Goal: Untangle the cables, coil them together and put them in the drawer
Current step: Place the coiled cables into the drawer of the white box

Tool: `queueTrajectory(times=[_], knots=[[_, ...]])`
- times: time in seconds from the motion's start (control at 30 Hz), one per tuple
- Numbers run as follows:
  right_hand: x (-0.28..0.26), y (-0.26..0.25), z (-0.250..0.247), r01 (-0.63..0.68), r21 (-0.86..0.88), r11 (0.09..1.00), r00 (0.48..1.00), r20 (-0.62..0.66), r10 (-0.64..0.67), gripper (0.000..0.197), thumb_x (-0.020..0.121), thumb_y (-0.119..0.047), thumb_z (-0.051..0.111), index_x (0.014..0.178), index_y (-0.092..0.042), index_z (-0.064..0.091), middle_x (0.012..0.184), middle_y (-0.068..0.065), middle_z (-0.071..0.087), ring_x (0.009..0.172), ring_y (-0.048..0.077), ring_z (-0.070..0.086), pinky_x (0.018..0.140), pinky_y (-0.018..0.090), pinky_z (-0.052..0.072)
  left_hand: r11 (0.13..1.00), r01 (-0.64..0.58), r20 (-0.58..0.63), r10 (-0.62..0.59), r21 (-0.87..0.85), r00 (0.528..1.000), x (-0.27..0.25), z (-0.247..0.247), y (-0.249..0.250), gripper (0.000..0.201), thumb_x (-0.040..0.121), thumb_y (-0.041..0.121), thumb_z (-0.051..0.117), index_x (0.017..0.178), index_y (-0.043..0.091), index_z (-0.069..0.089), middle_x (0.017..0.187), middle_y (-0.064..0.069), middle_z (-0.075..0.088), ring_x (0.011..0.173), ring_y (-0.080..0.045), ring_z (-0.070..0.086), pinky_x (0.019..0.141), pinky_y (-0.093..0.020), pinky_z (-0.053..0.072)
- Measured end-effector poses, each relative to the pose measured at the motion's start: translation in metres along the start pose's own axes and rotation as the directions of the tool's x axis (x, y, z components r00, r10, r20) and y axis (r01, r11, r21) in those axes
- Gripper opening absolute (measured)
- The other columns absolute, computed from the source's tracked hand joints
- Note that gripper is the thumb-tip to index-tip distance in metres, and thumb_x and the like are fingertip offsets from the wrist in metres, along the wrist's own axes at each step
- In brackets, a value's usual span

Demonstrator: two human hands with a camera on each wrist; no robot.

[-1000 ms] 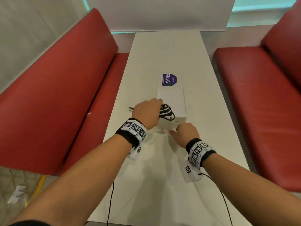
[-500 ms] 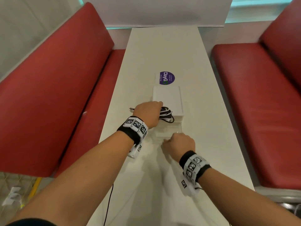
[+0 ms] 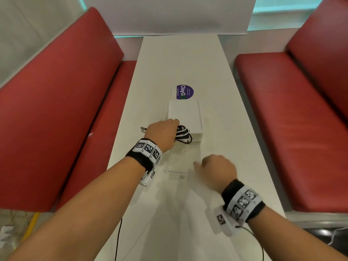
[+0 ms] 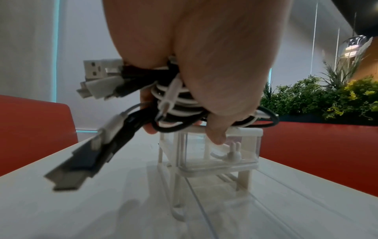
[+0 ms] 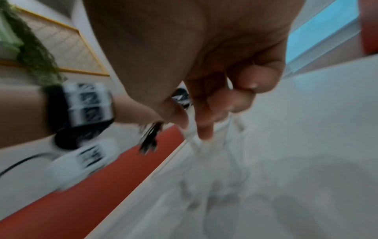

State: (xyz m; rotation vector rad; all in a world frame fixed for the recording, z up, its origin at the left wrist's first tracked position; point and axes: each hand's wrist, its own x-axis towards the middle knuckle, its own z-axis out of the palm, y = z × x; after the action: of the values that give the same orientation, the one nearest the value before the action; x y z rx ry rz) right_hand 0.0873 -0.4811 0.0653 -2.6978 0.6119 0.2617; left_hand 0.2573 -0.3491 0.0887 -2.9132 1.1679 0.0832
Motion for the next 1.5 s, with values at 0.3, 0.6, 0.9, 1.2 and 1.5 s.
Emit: queueTrajectory(times=[0.3,0.6,0.9,1.2,1.5], knots=[[0.046,0.026,0.019,-0.035,0.392,0.919,0.990,0.142,-0.023,0.022,0.095,-0.027,0.055,0.078,-0.014,0.060,0.076,0.006,0.069,0.074,0.028,0.067,0.071,0.039,0.059,0.966,0.259,0.057,-0.259,0.007,0.964,-0.056,0.046,0.056,0.040,0.093,0.012,0.054,0.131,0.008,0.042,0.116,-0.011,0.060,0.093,-0.033,0.067,0.063,-0.038,0.042],[0.043,0.025,0.028,0.069,0.397,0.915,0.981,0.138,-0.134,0.020,0.087,-0.022,0.063,0.080,-0.016,0.045,0.078,0.006,0.061,0.067,0.023,0.052,0.059,0.034,0.043,0.912,0.405,0.183,-0.409,0.056,0.894,-0.021,0.054,0.082,0.028,0.098,0.011,0.049,0.125,0.005,0.051,0.124,-0.014,0.061,0.110,-0.031,0.066,0.085,-0.038,0.053],[0.040,0.024,0.027,0.123,0.485,0.866,0.975,0.105,-0.198,0.021,0.086,-0.020,0.064,0.081,-0.016,0.044,0.079,0.011,0.064,0.070,0.031,0.065,0.065,0.040,0.052,0.901,0.429,0.210,-0.432,0.062,0.877,0.004,0.063,0.077,0.027,0.100,0.010,0.046,0.121,0.007,0.063,0.122,-0.011,0.065,0.113,-0.025,0.065,0.082,-0.036,0.054],[0.035,0.028,0.030,0.090,0.492,0.866,0.971,0.149,-0.185,0.019,0.083,-0.013,0.066,0.084,-0.013,0.047,0.077,0.001,0.057,0.065,0.014,0.048,0.058,0.027,0.039,0.811,0.581,0.219,-0.556,-0.068,0.802,0.001,0.081,0.098,0.046,0.097,0.022,0.051,0.134,-0.003,0.043,0.129,-0.018,0.052,0.113,-0.036,0.055,0.092,-0.042,0.048],[0.027,0.029,0.032,0.189,0.534,0.824,0.977,-0.015,-0.214,0.045,0.073,-0.024,0.081,0.102,-0.024,0.048,0.080,0.002,0.057,0.065,0.012,0.050,0.061,0.030,0.039,0.851,0.503,0.245,-0.461,-0.150,0.853,-0.008,0.087,0.092,0.090,0.088,0.038,0.059,0.154,-0.003,0.014,0.149,-0.017,0.033,0.136,-0.032,0.035,0.113,-0.038,0.030]])
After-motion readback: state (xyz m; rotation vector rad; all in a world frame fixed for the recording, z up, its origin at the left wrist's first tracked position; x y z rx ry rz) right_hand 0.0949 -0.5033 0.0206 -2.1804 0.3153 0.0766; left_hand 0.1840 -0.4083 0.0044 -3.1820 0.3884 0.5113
